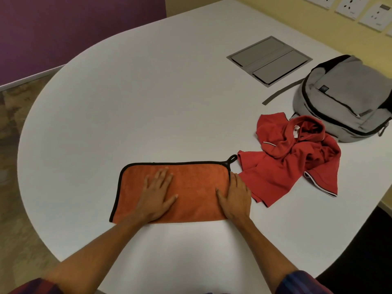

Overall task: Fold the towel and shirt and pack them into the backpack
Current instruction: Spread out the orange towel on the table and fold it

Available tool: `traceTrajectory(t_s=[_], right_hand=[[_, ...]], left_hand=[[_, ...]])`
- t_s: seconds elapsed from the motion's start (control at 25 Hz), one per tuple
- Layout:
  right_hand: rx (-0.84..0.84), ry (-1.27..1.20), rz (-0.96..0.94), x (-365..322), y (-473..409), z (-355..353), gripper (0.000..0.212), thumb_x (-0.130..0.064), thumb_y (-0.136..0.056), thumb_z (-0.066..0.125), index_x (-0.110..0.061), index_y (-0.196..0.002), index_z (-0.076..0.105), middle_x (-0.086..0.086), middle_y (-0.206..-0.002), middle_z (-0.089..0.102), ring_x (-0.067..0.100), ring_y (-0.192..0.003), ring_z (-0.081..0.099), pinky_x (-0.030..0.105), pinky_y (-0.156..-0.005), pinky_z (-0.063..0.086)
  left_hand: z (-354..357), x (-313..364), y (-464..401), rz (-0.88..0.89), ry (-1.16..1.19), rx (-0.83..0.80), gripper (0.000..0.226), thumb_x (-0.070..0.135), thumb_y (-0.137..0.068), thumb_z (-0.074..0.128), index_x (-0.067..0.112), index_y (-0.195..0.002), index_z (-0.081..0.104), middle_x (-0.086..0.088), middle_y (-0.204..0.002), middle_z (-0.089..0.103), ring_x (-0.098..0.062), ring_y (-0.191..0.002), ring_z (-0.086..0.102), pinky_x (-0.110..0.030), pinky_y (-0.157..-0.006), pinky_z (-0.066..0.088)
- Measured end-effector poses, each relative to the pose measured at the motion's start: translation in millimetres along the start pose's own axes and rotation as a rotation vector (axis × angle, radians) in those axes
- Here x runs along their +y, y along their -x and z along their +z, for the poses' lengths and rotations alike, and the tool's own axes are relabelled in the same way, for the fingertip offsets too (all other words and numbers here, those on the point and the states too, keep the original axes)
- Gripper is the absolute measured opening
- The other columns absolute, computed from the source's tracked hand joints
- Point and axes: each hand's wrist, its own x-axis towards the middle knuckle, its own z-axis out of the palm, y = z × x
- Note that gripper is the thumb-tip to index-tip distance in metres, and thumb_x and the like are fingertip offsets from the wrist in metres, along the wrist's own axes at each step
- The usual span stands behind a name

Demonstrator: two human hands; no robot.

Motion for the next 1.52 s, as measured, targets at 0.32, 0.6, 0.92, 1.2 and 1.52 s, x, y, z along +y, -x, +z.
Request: traceTrajectory(t_s=[0.32,0.6,0.92,1.2,1.52], right_hand=[[-0.199,-0.025,0.324,-3.6,13.9,-19.3,0.024,-0.034,-0.088,0.058,-0.013,-0.101,0.058,0.007,-0.111,0.057,0.025,-0.100,0.057,0.042,-0.089,0.047],[0.024,-0.426,0.229,-42.6,29.8,-37.8,0.021,-0.023,-0.089,0.063,-0.022,-0.110,0.060,-0.005,-0.100,0.067,0.017,-0.090,0.064,0.033,-0.077,0.052],[0.058,-0.478,-0.396,-109.9,62.5,-16.3,0.034,-0.005,-0.084,0.062,-0.017,-0.116,0.065,-0.004,-0.110,0.069,0.008,-0.097,0.062,0.014,-0.087,0.046],[-0.149,-0.609,-0.035,-168.4,68.6,23.8,0.012,-0.031,-0.082,0.067,-0.024,-0.092,0.066,-0.012,-0.078,0.066,0.002,-0.067,0.061,0.017,-0.067,0.052],[-0.322,-0.420,-0.319,-214.3,79.6,56.2,0.018,-0.026,-0.090,0.063,-0.010,-0.099,0.067,0.003,-0.089,0.069,0.007,-0.069,0.055,0.008,-0.060,0.037]], left_hand=[[12.6,86.0,-17.5,0.085,-0.023,-0.083,0.070,0.061,-0.091,0.022,0.019,-0.145,0.035,-0.006,-0.158,0.022,-0.021,-0.147,0.014,-0.043,-0.118,0.005],[-26.0,135.8,-53.9,-0.087,0.494,-0.042,0.055,0.067,-0.086,0.045,0.014,-0.078,0.058,0.003,-0.072,0.059,-0.019,-0.070,0.057,-0.031,-0.062,0.039],[-79.1,76.5,-67.2,-0.325,0.653,-0.150,0.046,0.021,-0.061,0.085,0.010,-0.101,0.066,-0.005,-0.092,0.067,-0.023,-0.089,0.064,-0.031,-0.074,0.053],[-98.5,-29.1,-39.0,-0.381,0.951,0.015,0.028,0.020,-0.085,0.071,0.008,-0.110,0.070,-0.012,-0.097,0.073,-0.023,-0.087,0.070,-0.036,-0.085,0.056],[-94.3,-99.1,-21.9,-0.520,1.006,-0.005,0.013,0.020,-0.089,0.066,0.008,-0.091,0.070,-0.006,-0.074,0.067,-0.012,-0.064,0.064,-0.018,-0.051,0.049]])
